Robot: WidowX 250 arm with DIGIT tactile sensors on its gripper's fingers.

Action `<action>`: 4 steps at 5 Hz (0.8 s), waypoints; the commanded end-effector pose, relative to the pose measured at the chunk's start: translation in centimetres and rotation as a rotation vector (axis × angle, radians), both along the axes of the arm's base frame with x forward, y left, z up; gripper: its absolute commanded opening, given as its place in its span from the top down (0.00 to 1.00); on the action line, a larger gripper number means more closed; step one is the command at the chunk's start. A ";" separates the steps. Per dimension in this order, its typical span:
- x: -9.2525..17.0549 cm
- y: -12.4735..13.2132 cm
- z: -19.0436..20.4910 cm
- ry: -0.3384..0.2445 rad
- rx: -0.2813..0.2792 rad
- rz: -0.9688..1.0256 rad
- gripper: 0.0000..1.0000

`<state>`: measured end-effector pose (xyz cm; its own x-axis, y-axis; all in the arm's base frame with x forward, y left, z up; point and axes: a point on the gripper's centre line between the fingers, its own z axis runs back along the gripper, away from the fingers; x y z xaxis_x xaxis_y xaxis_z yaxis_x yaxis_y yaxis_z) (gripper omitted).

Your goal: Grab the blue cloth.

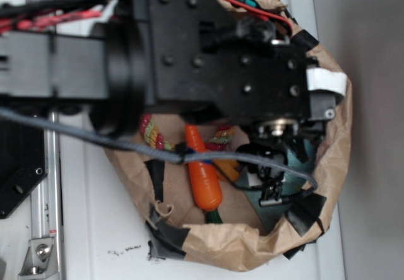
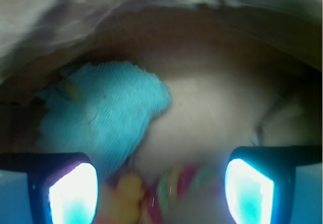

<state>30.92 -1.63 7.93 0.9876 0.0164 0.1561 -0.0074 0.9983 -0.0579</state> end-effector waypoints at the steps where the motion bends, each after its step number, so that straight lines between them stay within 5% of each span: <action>1: 0.5 -2.7 -3.0 -0.026 -0.008 -0.051 0.00; 4: -0.7 -6.1 -5.0 -0.072 -0.139 -0.255 0.00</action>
